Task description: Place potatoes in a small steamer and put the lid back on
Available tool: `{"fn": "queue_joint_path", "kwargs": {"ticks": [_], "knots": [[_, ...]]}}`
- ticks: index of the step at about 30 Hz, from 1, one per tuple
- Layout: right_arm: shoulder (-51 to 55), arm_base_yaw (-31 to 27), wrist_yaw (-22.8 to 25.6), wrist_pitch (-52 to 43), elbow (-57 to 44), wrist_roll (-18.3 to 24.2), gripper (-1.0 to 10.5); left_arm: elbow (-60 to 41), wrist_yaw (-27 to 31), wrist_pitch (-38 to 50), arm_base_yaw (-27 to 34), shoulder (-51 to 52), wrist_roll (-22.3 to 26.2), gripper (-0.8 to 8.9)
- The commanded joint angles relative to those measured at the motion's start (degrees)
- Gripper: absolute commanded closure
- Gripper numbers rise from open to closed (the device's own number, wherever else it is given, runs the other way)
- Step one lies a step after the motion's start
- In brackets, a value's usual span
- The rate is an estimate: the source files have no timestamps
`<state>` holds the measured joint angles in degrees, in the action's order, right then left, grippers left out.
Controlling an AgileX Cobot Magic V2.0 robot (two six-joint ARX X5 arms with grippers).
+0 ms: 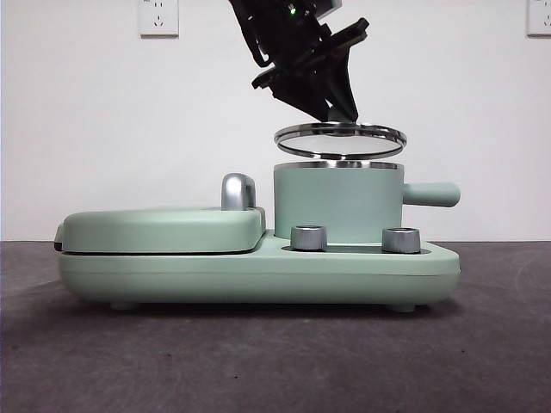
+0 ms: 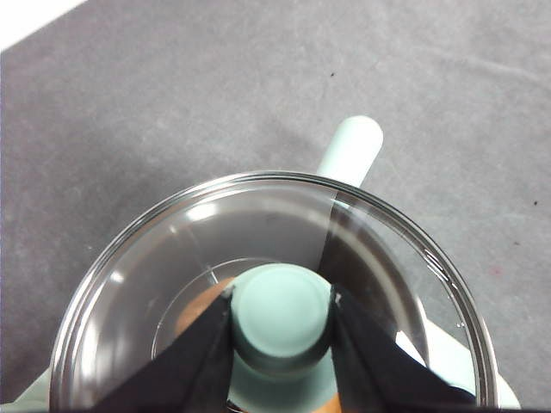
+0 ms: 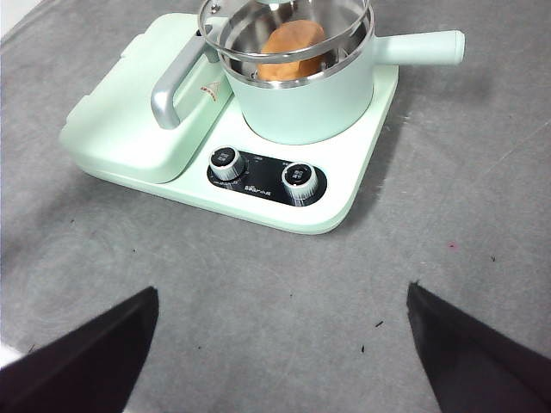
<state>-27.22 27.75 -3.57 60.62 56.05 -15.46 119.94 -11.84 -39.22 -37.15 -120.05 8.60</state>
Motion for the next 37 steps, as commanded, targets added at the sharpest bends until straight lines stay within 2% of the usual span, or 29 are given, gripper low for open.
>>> {"fn": "queue_joint_path", "kwargs": {"ticks": [1,29,34,35,37], "knots": [[-0.26,0.37,-0.02,-0.57,0.44,-0.63,4.9,2.36,0.04,1.33,-0.42,-1.03,0.83,7.97],[-0.26,0.37,0.2,-0.61,0.46,-0.9,4.9,2.36,1.53,1.03,-0.44,-4.83,2.36,7.95],[-0.26,0.37,0.24,-0.68,0.44,-1.07,4.9,2.36,1.53,-4.02,-0.44,-4.83,3.21,7.83],[-0.26,0.37,0.42,-0.83,0.46,-1.07,4.9,2.36,1.53,-4.02,-0.44,-4.83,3.17,7.71],[-0.26,0.37,0.44,-1.09,0.46,-1.09,4.9,2.36,1.53,-3.19,-0.44,-4.83,2.99,6.48]]}}
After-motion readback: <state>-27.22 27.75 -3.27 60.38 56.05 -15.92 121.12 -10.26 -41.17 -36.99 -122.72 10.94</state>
